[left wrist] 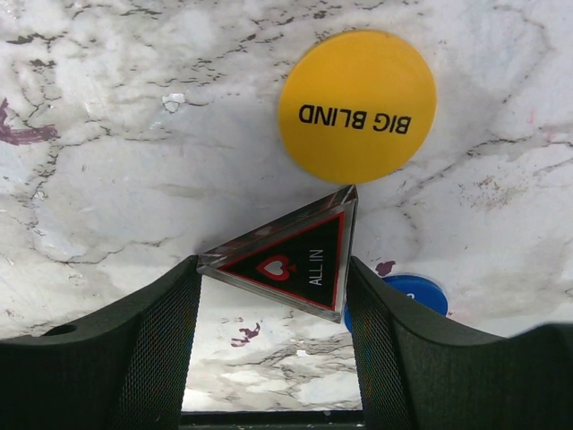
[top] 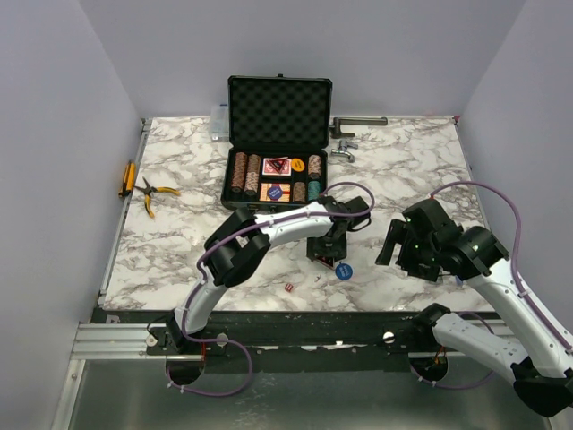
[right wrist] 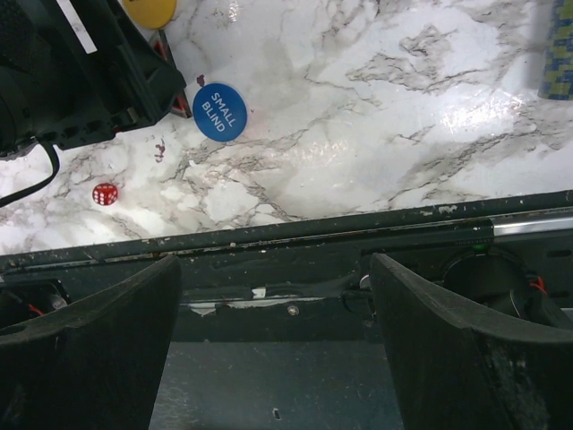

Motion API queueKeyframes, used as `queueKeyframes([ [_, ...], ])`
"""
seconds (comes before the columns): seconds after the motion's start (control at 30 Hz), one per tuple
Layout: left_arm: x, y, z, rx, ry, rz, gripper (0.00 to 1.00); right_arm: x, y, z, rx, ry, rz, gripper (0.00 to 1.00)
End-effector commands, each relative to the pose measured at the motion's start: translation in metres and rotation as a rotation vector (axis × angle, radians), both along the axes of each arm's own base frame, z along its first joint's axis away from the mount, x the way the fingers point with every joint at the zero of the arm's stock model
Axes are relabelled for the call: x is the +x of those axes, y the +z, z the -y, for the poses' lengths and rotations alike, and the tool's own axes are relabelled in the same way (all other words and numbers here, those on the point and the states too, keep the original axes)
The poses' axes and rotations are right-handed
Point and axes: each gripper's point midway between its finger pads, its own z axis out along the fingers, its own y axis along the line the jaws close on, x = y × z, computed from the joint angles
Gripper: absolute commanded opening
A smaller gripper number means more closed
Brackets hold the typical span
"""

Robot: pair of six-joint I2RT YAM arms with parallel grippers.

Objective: Pack up texas hold em set

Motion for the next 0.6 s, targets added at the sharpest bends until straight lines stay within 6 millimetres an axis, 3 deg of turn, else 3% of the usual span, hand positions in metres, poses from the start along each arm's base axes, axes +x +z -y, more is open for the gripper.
queueKeyframes([
  [0.0,-0.002,0.005,0.013,-0.042,-0.082,0.030,0.44,0.002,0.002,0.000,0.000,-0.013,0.014,0.88],
  [0.07,0.000,0.017,0.011,-0.053,-0.100,0.058,0.42,0.007,0.005,-0.001,0.007,-0.020,0.032,0.89],
  [0.17,0.000,0.035,0.007,-0.075,-0.133,0.096,0.37,0.015,0.009,0.000,0.000,-0.043,0.067,1.00],
  [0.57,-0.001,0.108,-0.015,-0.164,-0.200,0.249,0.10,0.056,0.027,-0.019,0.013,0.000,0.187,1.00],
])
